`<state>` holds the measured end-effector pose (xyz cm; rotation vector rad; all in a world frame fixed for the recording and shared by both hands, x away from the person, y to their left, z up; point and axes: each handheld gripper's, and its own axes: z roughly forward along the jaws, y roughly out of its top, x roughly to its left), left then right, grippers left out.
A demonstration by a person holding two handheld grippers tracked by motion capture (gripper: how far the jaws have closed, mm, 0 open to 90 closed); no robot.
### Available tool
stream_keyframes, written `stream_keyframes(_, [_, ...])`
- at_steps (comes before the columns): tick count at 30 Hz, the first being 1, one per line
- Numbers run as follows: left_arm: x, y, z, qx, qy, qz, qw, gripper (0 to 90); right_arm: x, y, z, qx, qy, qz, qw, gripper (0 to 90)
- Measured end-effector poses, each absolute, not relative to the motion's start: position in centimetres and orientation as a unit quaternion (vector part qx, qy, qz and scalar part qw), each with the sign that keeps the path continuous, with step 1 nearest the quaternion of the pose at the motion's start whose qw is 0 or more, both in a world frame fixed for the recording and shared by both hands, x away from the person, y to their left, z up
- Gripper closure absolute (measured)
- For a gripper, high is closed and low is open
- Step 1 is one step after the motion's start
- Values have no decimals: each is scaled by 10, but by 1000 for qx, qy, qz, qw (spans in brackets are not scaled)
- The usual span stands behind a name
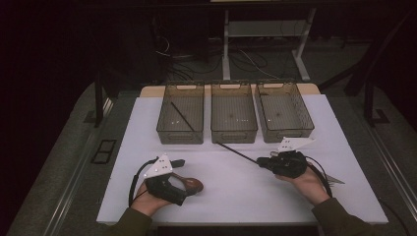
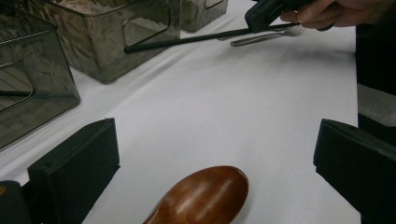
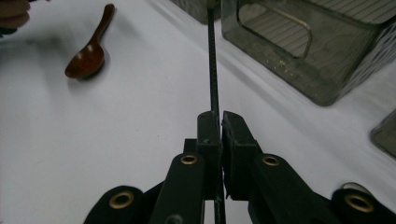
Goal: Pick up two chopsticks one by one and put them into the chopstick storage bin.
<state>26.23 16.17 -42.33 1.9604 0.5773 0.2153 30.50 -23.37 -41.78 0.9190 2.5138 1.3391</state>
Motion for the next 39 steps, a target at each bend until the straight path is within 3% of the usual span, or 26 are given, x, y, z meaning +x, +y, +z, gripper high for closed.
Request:
stream_keyframes(22, [262,160,-423,814,242,89,520,0,311,-225,-383,311,816,476,106,852])
stream_keyframes(39, [262,159,-424,815,244,88,519,0,343,-190,-364,315,808,484,114,851])
